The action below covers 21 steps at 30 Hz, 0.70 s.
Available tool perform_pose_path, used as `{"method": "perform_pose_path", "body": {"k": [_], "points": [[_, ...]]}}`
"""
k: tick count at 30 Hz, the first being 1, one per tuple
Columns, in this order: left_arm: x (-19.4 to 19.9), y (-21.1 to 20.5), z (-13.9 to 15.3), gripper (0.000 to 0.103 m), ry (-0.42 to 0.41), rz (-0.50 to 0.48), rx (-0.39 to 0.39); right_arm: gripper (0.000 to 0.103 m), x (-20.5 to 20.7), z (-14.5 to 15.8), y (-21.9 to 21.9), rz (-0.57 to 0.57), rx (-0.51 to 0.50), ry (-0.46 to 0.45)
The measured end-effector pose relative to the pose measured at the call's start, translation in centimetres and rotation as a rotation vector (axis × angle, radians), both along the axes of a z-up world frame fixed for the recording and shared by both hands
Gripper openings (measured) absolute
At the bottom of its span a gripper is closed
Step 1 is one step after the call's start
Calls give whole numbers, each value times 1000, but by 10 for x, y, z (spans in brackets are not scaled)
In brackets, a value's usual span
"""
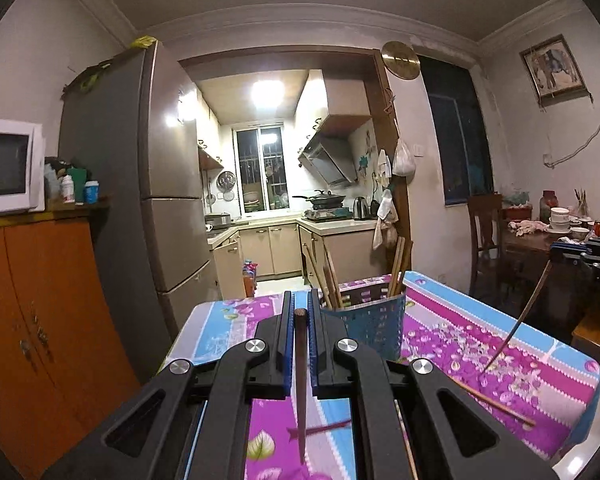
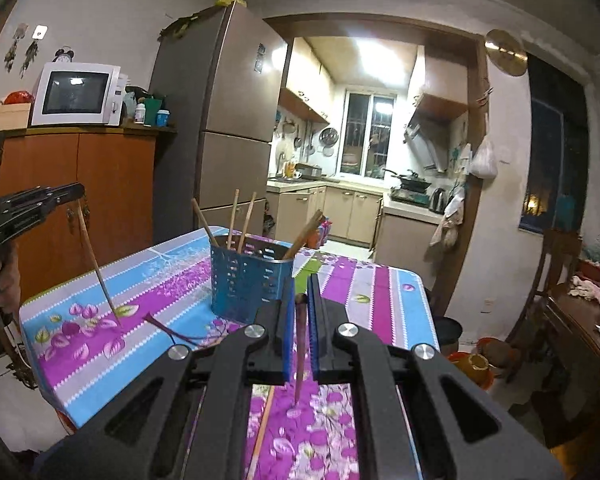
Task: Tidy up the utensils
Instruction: 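Lift both held chopsticks and carry them over the blue holder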
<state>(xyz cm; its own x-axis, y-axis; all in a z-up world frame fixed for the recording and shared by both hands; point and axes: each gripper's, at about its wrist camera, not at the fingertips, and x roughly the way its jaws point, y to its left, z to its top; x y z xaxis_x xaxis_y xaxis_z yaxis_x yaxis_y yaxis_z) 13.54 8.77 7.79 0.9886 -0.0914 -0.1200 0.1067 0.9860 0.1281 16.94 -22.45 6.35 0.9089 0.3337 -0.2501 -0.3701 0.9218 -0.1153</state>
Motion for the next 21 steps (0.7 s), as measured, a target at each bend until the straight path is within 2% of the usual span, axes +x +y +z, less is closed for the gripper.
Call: {"method": "perform_pose_path", "body": {"k": [8,21], "points": [[21,4,36,8,15,-18,-24,4,35,35,-3,16,33,52],[47,-1,86,8,68,-39,-66,5,54,102,6,57,60,89]]}}
